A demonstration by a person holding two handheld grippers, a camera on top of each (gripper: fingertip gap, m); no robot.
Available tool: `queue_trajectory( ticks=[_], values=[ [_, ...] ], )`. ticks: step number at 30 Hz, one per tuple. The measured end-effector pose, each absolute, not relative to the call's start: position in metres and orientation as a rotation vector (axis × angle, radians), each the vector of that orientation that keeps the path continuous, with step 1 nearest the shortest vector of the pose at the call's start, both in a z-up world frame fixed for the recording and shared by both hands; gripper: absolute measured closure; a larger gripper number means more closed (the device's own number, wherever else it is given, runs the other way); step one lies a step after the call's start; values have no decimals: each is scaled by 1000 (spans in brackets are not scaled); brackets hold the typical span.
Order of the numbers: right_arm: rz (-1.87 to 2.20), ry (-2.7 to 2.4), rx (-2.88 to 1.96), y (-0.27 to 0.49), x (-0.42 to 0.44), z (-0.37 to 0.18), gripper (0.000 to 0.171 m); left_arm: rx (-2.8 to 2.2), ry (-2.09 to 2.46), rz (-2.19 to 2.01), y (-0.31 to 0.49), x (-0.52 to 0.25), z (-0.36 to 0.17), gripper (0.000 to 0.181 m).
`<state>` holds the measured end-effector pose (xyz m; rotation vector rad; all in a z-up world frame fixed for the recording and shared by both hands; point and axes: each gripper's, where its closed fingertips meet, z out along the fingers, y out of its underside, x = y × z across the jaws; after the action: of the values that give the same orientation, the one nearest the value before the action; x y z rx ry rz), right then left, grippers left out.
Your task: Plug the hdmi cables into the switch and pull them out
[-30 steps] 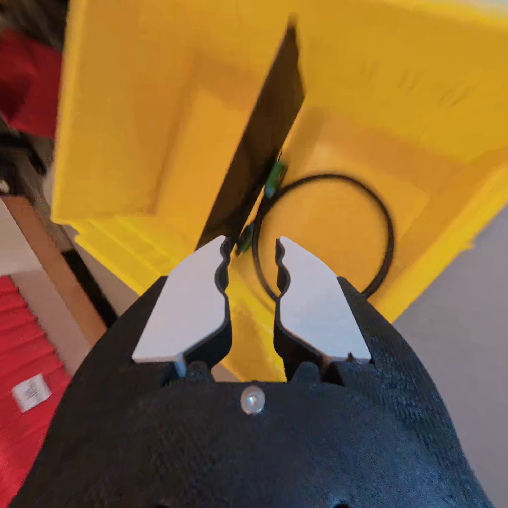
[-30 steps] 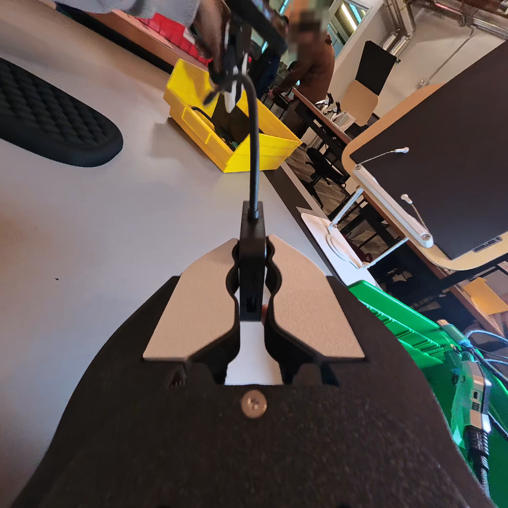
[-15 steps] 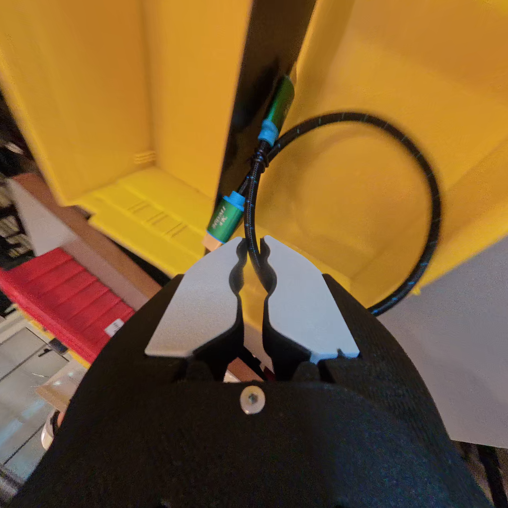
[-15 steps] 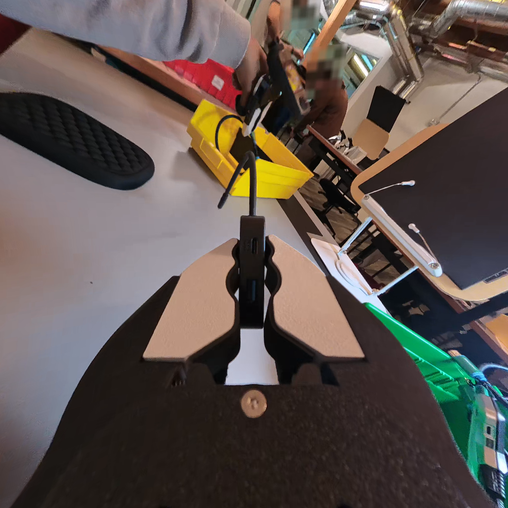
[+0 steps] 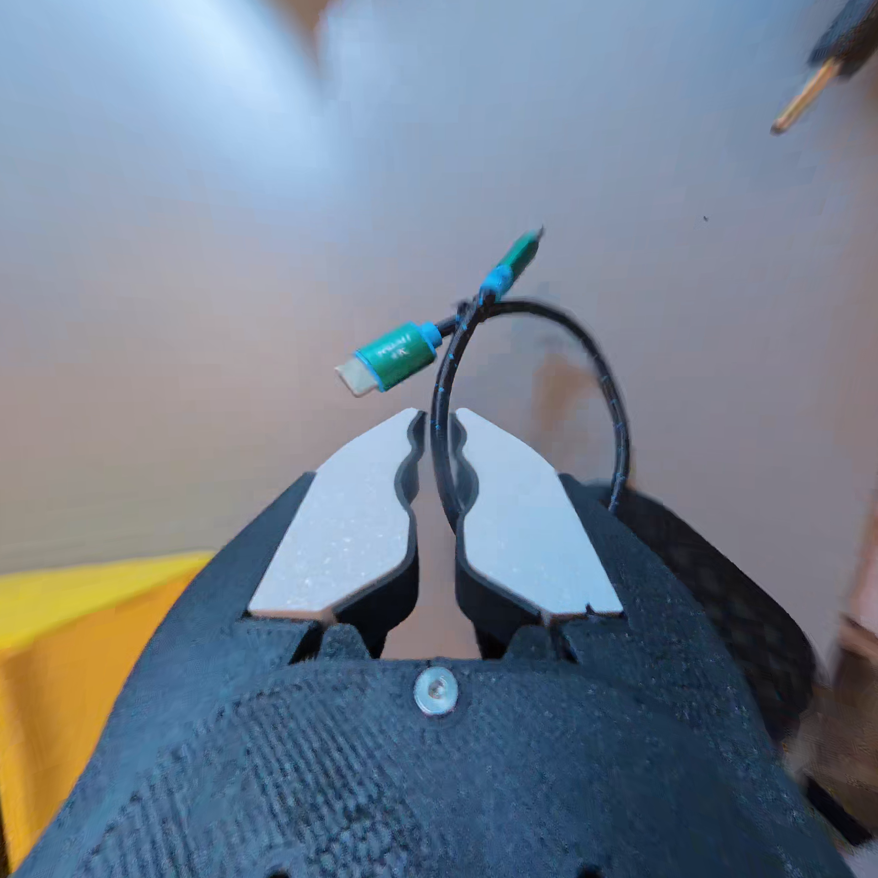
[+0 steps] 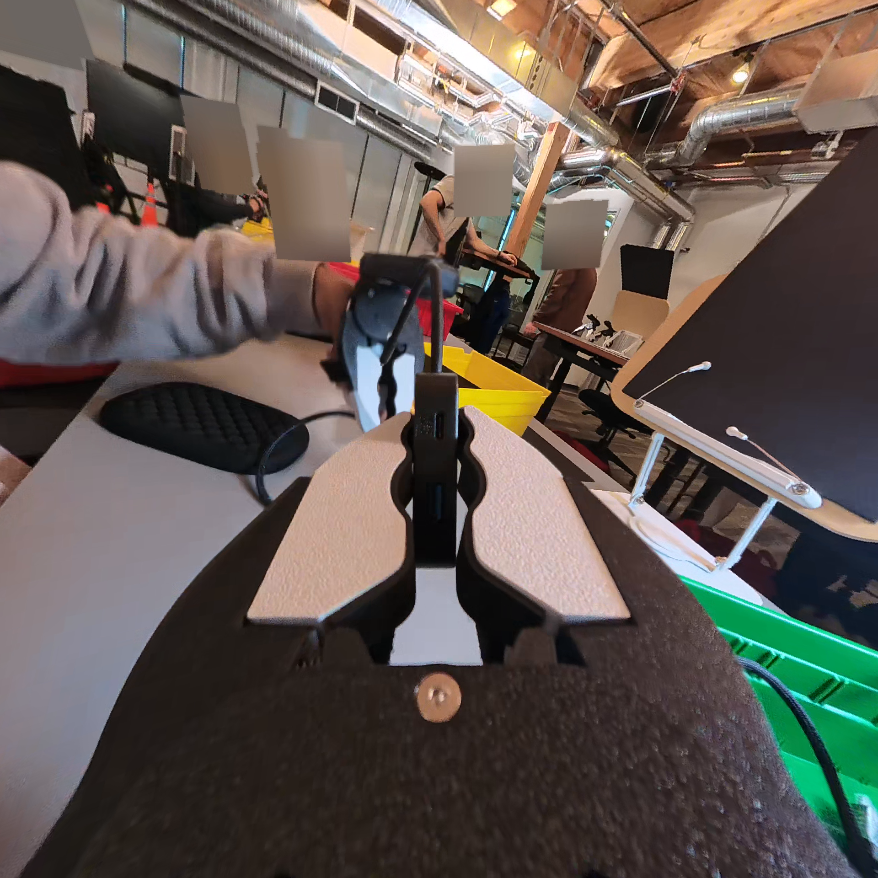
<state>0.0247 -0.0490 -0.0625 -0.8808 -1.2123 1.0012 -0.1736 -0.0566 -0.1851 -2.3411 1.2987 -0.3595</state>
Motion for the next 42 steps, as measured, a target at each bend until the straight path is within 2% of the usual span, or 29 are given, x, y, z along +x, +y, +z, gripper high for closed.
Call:
queue_trajectory(
  ticks=[1,7,14,18,21,26,29,32,37,39,42],
  values=[
    [1014,-1203,-881,-48,26,-62,157,-2239,1290,-351,-49,-160,-189,161],
    [1272,-1093,-863,-52,24,-51,157,-1665,1055,-765,-43,-63,-130,151],
    [1314,-1143,-855,-77,4,-63,157,-1410,1022,-928,-73,8,-114,146],
    [1313,-1191,-888,-78,-4,-76,157,-1397,1045,-844,-73,0,-116,167],
    [1283,-1269,-913,-80,-8,-88,157,-1390,1131,-745,-76,-11,-119,166],
    [739,-1602,-979,-67,-17,-147,155,-1407,1311,-412,-71,-39,-136,168],
    [614,-1668,-961,-69,-22,-161,154,-1414,1390,-314,-75,-36,-147,168],
    [554,-1708,-954,-71,-24,-168,156,-1400,1442,-254,-77,-30,-157,168],
    [416,-1645,-926,-58,-19,-149,157,-1396,1316,-279,-64,-43,-142,172],
    [416,-1598,-952,-49,-12,-143,157,-1472,1262,-244,-49,-67,-146,166],
    [404,-1544,-973,-34,-3,-139,156,-1680,1241,-228,-30,-103,-180,155]
  ],
)
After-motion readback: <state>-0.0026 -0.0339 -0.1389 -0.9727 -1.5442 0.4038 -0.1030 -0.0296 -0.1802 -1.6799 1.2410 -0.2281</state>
